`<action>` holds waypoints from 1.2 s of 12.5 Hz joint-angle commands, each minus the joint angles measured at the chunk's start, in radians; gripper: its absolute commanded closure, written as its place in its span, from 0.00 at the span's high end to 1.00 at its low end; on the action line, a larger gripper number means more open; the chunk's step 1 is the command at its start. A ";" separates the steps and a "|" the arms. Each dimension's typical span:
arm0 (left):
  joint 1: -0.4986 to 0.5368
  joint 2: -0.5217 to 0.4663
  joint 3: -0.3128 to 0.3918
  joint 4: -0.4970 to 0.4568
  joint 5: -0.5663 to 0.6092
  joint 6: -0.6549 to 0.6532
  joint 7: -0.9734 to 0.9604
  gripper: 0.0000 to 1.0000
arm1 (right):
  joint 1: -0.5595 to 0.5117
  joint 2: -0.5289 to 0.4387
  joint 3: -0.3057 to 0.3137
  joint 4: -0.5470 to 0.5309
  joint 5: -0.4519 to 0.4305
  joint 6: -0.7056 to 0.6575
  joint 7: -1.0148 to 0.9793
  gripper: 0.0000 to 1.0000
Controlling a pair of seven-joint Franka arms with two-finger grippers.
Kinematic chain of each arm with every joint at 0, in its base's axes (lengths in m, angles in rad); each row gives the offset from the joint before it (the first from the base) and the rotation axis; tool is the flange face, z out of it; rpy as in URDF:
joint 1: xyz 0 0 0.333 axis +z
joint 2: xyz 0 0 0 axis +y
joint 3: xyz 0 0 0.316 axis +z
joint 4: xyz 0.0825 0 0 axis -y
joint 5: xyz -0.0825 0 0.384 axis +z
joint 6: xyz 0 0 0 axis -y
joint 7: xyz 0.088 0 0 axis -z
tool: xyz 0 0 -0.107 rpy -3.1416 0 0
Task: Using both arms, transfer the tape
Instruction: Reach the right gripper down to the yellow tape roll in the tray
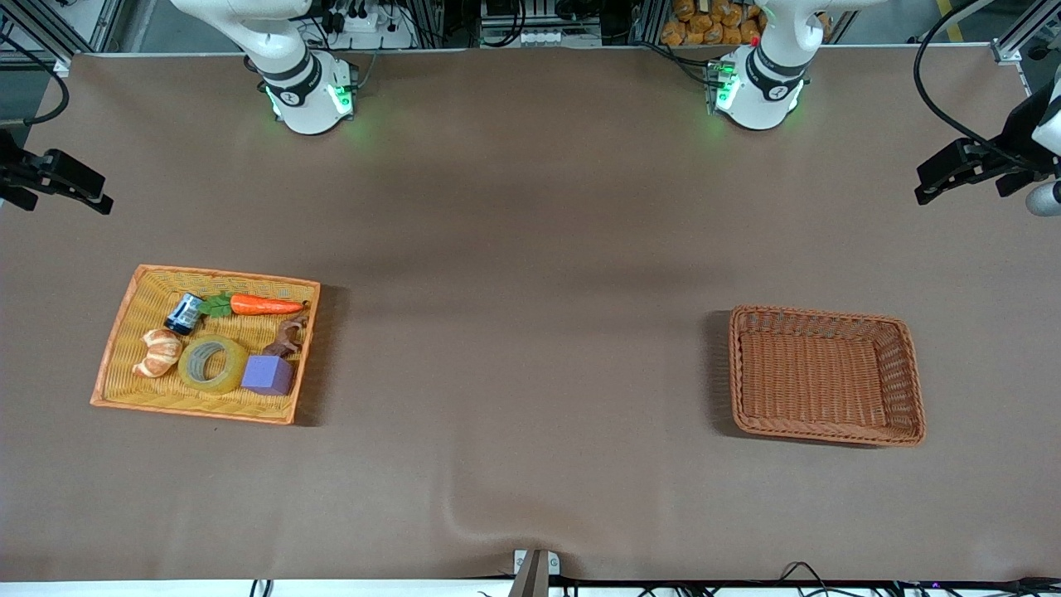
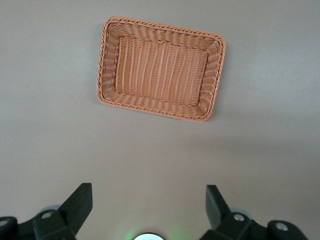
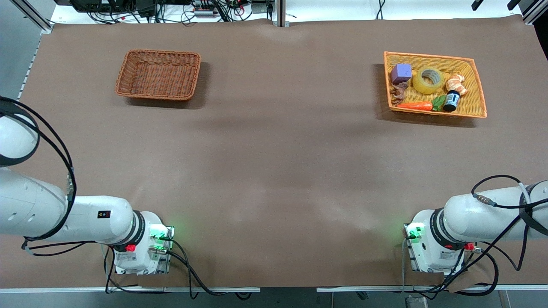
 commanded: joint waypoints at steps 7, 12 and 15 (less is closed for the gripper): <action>0.003 -0.004 -0.001 0.009 0.008 -0.016 0.025 1.00 | 0.002 0.025 -0.006 0.026 -0.013 -0.029 -0.041 1.00; 0.003 -0.001 -0.002 0.008 0.013 -0.013 0.025 1.00 | -0.007 0.120 -0.007 0.029 -0.016 -0.011 -0.052 1.00; 0.005 0.000 -0.001 0.008 0.005 -0.008 0.023 1.00 | -0.055 0.317 -0.009 0.030 -0.022 0.147 -0.131 1.00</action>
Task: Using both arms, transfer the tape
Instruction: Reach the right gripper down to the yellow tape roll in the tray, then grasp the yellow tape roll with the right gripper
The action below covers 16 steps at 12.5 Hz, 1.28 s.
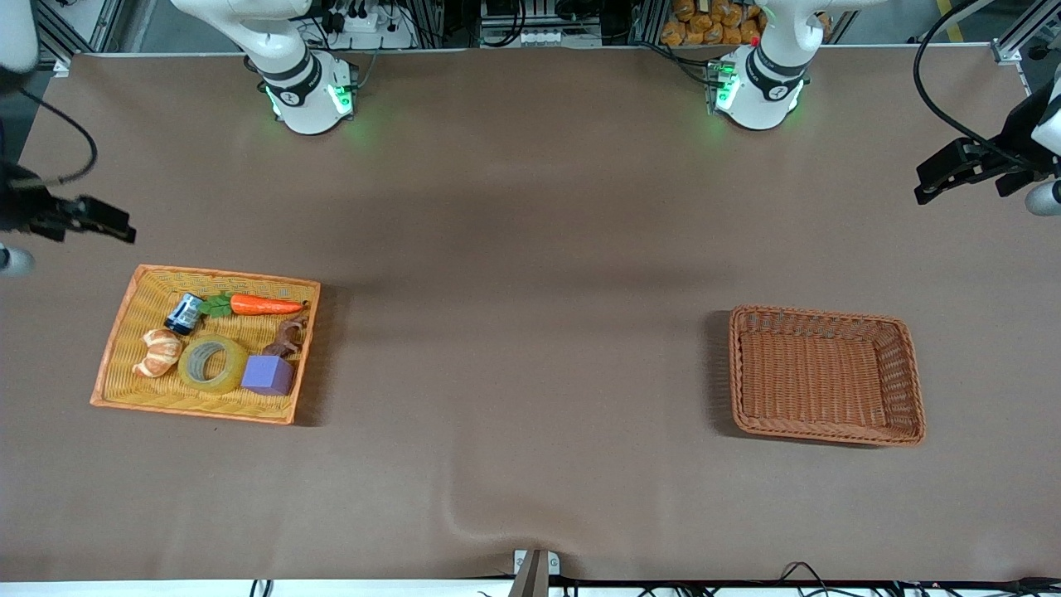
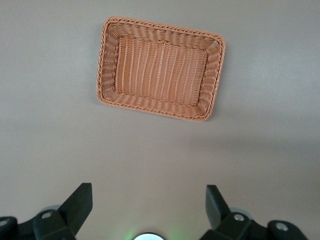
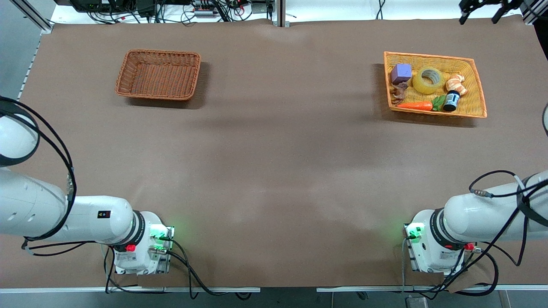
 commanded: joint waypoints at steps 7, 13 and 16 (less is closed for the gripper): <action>0.000 0.004 -0.004 0.008 0.019 -0.004 0.023 1.00 | -0.146 0.498 0.002 0.035 -0.011 0.449 -0.248 1.00; -0.005 0.004 -0.015 0.005 0.020 -0.006 0.007 1.00 | -0.138 0.550 0.003 -0.001 -0.005 0.447 -0.236 1.00; -0.008 0.007 -0.015 0.005 0.019 -0.004 0.007 1.00 | -0.138 0.567 0.002 -0.011 -0.002 0.450 -0.233 0.77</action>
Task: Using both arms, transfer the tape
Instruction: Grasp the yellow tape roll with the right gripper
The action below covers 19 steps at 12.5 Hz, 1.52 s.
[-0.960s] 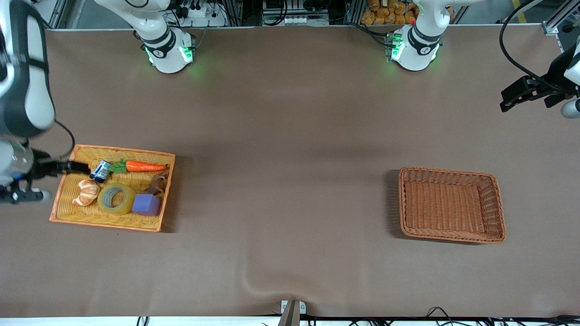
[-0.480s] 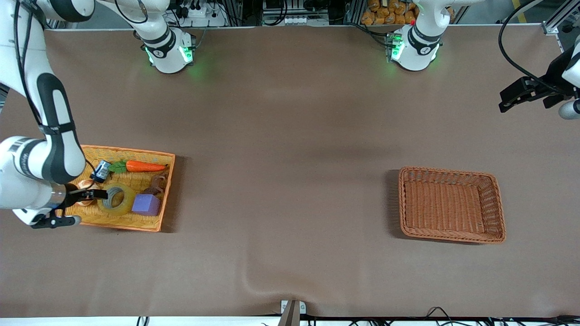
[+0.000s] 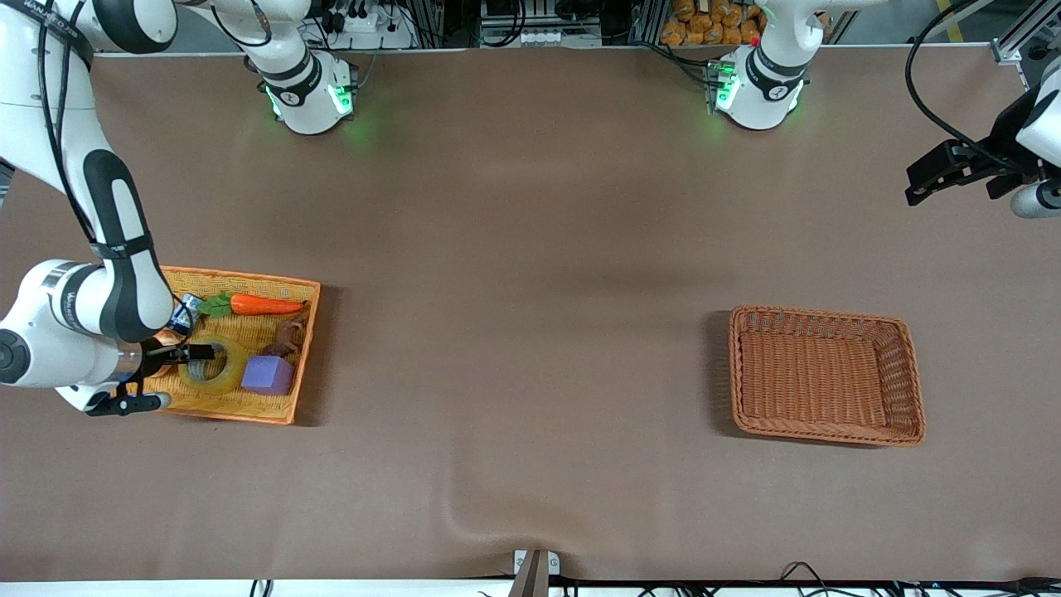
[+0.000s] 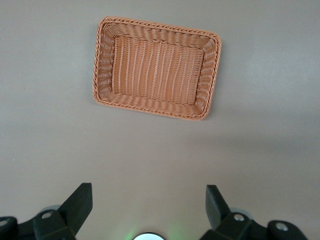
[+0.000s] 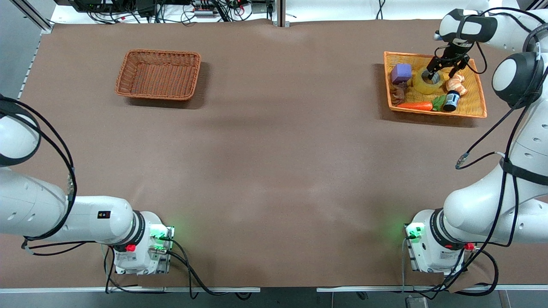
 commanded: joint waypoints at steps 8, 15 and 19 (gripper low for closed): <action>-0.004 0.018 -0.017 -0.003 0.022 -0.003 0.003 1.00 | 0.001 -0.018 0.011 0.048 0.001 -0.002 -0.012 0.00; -0.005 0.023 -0.020 -0.001 0.022 0.003 0.003 1.00 | 0.188 -0.095 0.019 0.271 0.010 -0.333 0.072 0.00; 0.003 0.021 -0.028 -0.003 0.022 0.003 0.003 1.00 | 0.485 -0.093 0.025 0.265 0.021 -0.336 0.667 0.02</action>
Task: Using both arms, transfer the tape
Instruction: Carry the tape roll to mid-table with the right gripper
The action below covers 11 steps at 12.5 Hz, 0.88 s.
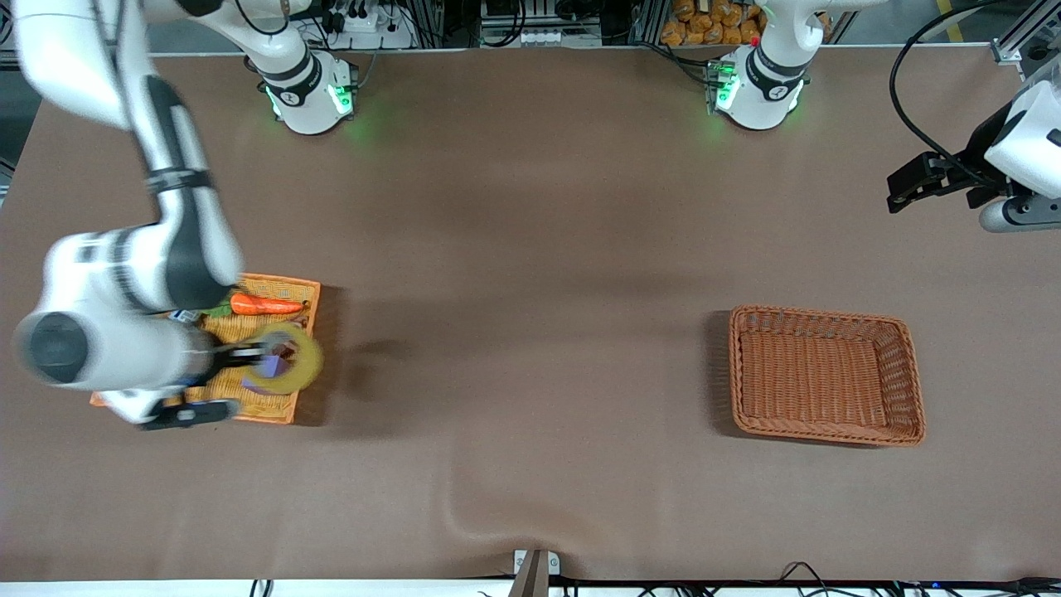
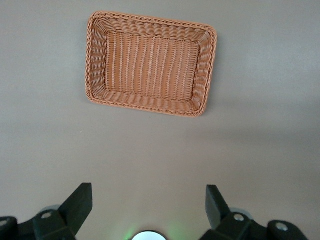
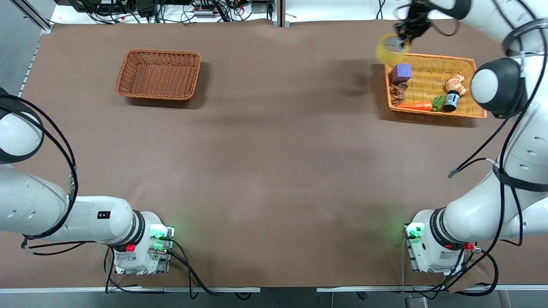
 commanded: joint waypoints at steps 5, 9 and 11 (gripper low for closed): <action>0.012 -0.004 -0.009 0.003 0.020 0.004 0.003 1.00 | 0.386 0.106 -0.015 0.006 0.208 0.180 0.751 0.02; 0.009 0.023 -0.012 -0.011 0.007 0.045 -0.001 1.00 | 0.533 0.189 -0.018 0.006 0.318 0.435 1.070 0.23; -0.035 0.101 -0.015 -0.011 -0.041 0.086 -0.073 1.00 | 0.539 0.189 -0.024 0.003 0.278 0.431 1.080 1.00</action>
